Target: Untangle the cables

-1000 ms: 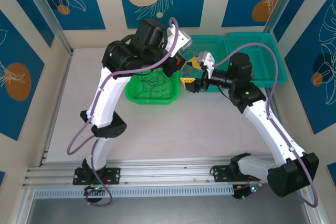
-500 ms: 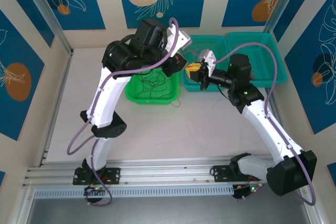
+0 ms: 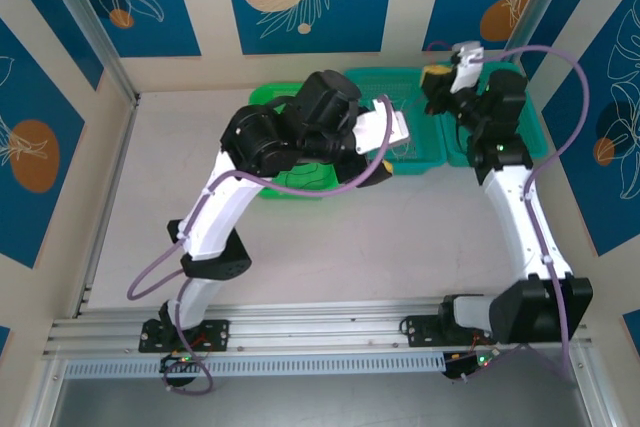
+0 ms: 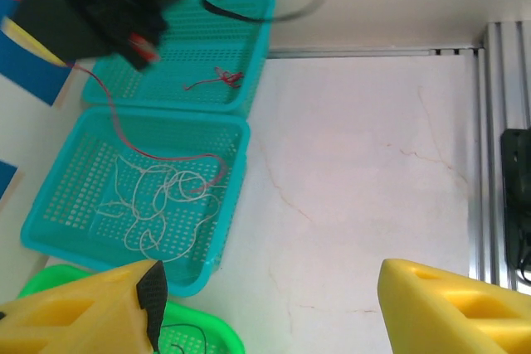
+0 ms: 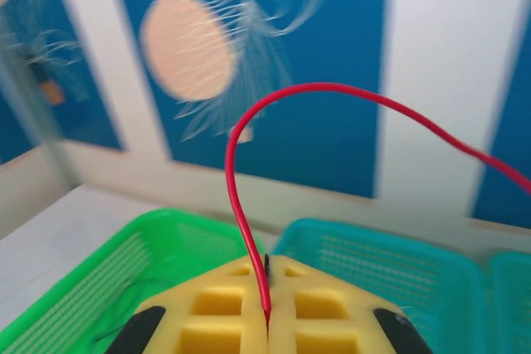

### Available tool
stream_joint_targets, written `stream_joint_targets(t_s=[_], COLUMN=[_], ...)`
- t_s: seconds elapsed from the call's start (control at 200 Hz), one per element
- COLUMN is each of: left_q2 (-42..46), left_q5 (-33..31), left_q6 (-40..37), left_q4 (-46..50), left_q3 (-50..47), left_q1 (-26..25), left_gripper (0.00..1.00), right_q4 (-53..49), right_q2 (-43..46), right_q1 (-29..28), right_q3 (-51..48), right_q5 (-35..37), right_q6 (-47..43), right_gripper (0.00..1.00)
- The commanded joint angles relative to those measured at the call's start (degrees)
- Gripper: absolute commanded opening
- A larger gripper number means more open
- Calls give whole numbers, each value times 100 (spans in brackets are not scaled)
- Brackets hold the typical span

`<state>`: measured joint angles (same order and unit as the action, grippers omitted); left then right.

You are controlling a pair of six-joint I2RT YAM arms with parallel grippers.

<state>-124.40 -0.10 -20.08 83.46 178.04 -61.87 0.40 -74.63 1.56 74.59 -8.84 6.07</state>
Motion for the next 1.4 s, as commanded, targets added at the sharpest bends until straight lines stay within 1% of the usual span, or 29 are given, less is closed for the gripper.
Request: stream_joint_targets(t_s=[0.0,0.125,0.23,0.325,0.4,0.52,0.55,0.56,0.565,0.57,0.58,0.585,0.59,0.595,0.6,0.61,0.615,0.64,0.665,0.675,0.705,0.725,0.765,0.855,0.9,1.005,1.19,1.315,1.395], left_q2=[-229,-375,-484,-578,-644,-754,-786,-792,-803,-813,-820,-826,-838,-843,-851,-861,-864,-898,-925,-939,-969,-995,-1048,-1228,-1321,-1485,-1485,-1248,-840], left_q5=[61,219,213,169,-43,-725,-898,-958,-984,-1005,-1055,-1085,-1109,-1130,-1153,-1199,-1219,-1298,-1340,-1349,-1352,-1332,-1294,-1183,-1154,-1213,-964,-816,-767], left_q6=[-45,178,259,380,396,328,306,295,290,287,281,283,284,284,285,280,283,296,304,314,346,370,445,597,573,446,317,355,260], left_q4=[-213,-557,-836,-1027,-1085,-1082,-1069,-1056,-1053,-1048,-1037,-1035,-1030,-1027,-1022,-1017,-1012,-980,-950,-934,-884,-857,-793,-625,-535,-423,-168,25,56], left_q3=[302,302,302,302,302,302,302,302,302,302,302,302,302,302,302,302,302,302,302,302,302,302,302,302,302,306,302,249,-286], left_q1=[-66,-190,-303,-318,-317,-310,-304,-305,-302,-301,-296,-293,-292,-292,-291,-287,-284,-267,-245,-240,-211,-204,-162,-57,-28,46,490,746,827], left_gripper=[69,69,69,69,70,71,71,71,71,71,71,71,71,71,71,72,72,72,72,72,72,71,71,70,70,69,68,68,69], right_q4=[-32,-103,-241,-373,-481,-691,-745,-775,-806,-806,-849,-849,-891,-891,-909,-968,-968,-1060,-1146,-1187,-1247,-1305,-1400,-1488,-1507,-1713,-2142,-2322,-2475], right_q2=[-537,-1383,-2023,-2486,-2784,-3188,-3273,-3292,-3336,-3336,-3383,-3383,-3411,-3411,-3423,-3460,-3460,-3514,-3547,-3550,-3566,-3567,-3559,-3420,-3311,-3041,-2330,-1744,-1446], right_q1=[481,978,1204,1406,1509,1567,1580,1590,1590,1590,1587,1587,1596,1596,1599,1603,1603,1603,1594,1594,1588,1585,1582,1558,1557,1621,1637,1640,1630], right_q3=[624,1454,2044,2320,2367,2227,2176,2161,2160,2160,2155,2155,2145,2145,2146,2148,2148,2142,2142,2146,2140,2144,2154,2093,1998,1844,1419,1034,905], right_q5=[907,1257,1669,1724,1734,1703,1667,1653,1637,1637,1613,1613,1592,1592,1585,1546,1546,1531,1589,1627,1656,1643,1573,1378,1242,918,260,31,-168], right_q6=[233,277,148,72,78,229,292,317,343,343,389,389,409,409,424,456,456,526,619,660,729,766,773,670,610,656,494,368,336], right_gripper=[0,0,0,0,0,0,5,9,12,12,19,19,24,24,28,37,37,52,63,69,76,84,87,90,100,99,99,100,99])
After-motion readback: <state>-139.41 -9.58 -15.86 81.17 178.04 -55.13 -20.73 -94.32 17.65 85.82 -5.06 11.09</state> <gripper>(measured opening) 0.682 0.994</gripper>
